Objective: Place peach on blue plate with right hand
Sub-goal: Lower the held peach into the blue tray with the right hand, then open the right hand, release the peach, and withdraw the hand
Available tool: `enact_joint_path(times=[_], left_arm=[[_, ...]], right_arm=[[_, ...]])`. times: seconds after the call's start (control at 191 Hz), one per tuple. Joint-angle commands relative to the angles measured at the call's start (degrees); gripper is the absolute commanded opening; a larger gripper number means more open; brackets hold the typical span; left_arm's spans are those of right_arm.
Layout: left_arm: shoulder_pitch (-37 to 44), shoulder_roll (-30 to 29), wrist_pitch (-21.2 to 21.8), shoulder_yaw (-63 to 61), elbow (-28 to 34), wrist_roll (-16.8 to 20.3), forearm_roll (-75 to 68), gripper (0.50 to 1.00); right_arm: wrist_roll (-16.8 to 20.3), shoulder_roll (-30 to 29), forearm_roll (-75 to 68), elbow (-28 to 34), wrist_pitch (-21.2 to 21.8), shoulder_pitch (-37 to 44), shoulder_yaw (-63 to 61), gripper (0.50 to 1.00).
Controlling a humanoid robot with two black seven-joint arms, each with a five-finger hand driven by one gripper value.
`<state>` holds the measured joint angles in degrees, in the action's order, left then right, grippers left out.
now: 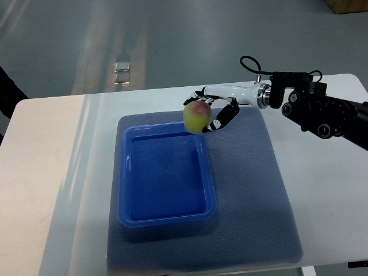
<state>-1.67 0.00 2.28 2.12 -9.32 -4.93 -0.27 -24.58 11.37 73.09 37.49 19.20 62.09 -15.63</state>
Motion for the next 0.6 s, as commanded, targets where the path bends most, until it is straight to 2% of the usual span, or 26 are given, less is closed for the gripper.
enact_joint_path(times=[0.0,0.016,0.068,0.246,0.251,0.262,0.33,0.382,0.387,0.418,0.492,0.497,0.596], left_arm=[[0.0,0.0,0.0,0.0,0.0,0.0,0.0,1.000],[0.0,0.0,-0.1,0.0,0.0,0.0,0.0,1.000],[0.0,0.0,-0.1,0.0,0.0,0.0,0.0,1.000],[0.0,0.0,-0.1,0.0,0.0,0.0,0.0,1.000],[0.0,0.0,-0.1,0.0,0.0,0.0,0.0,1.000],[0.0,0.0,-0.1,0.0,0.0,0.0,0.0,1.000],[0.0,0.0,-0.1,0.0,0.0,0.0,0.0,1.000],[0.0,0.0,-0.1,0.0,0.0,0.0,0.0,1.000],[0.0,0.0,-0.1,0.0,0.0,0.0,0.0,1.000],[0.0,0.0,-0.1,0.0,0.0,0.0,0.0,1.000],[0.0,0.0,-0.1,0.0,0.0,0.0,0.0,1.000],[0.0,0.0,0.0,0.0,0.0,0.0,0.0,1.000],[0.0,0.0,-0.1,0.0,0.0,0.0,0.0,1.000]], right_arm=[[0.0,-2.3,-0.1,-1.0,0.2,0.1,0.2,0.637],[0.1,-4.9,0.0,-1.4,0.5,0.1,0.3,0.643],[0.1,-6.6,0.0,-1.7,0.5,0.0,0.4,0.650],[0.2,-9.5,0.6,-3.4,0.7,-0.5,1.2,0.684],[0.2,-9.9,0.6,-3.5,0.7,-0.5,2.6,0.745],[0.2,-9.9,0.5,-3.5,0.7,-0.5,3.0,0.760],[0.3,-10.0,0.4,-3.5,0.8,-0.5,4.0,0.809],[0.3,-10.0,0.4,-3.5,0.8,-0.5,4.0,0.809],[0.3,-10.0,0.3,-3.5,0.8,-0.6,4.0,0.868],[0.4,-10.0,0.3,-3.5,0.8,-0.6,4.1,0.899],[0.4,-10.0,0.2,-3.5,0.9,-0.7,4.1,0.911],[0.3,-10.0,0.2,-3.5,1.1,-0.7,4.1,0.927],[0.3,-9.9,0.0,-3.5,1.1,-0.7,4.0,0.930]])
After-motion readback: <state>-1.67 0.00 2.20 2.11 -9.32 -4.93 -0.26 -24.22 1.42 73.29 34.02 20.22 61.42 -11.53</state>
